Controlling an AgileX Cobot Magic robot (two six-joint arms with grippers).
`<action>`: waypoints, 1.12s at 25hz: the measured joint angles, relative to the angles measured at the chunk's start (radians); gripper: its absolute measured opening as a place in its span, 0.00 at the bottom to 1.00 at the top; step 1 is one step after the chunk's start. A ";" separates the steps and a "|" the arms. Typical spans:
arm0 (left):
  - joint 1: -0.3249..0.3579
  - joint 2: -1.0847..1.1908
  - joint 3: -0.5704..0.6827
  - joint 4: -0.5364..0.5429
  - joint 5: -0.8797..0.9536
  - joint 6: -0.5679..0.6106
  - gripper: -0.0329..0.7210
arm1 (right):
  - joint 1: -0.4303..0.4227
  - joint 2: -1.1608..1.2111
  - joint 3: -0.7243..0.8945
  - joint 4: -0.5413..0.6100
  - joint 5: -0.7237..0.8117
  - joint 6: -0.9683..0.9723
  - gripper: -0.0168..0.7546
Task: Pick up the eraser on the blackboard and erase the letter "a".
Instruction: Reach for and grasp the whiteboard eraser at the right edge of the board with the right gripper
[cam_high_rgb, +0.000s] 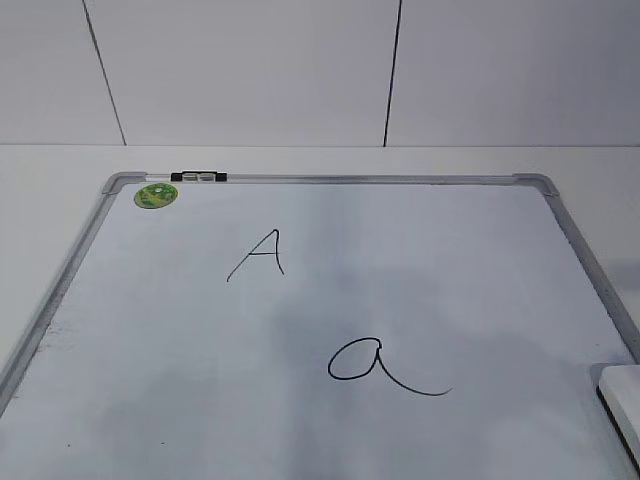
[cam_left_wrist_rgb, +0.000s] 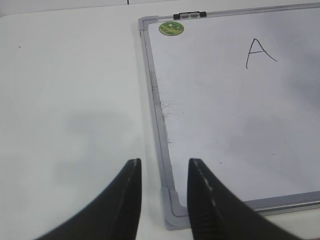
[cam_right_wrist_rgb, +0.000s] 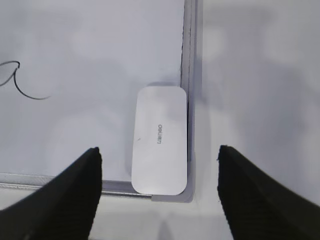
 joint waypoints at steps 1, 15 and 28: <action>0.000 0.000 0.000 0.000 0.000 0.000 0.36 | 0.000 0.024 0.000 0.000 0.005 0.000 0.77; 0.000 0.000 0.000 0.000 0.000 0.000 0.35 | 0.000 0.362 0.000 0.014 0.046 0.000 0.77; 0.000 0.000 0.000 0.000 0.000 0.000 0.35 | 0.000 0.531 -0.001 0.041 -0.016 0.000 0.77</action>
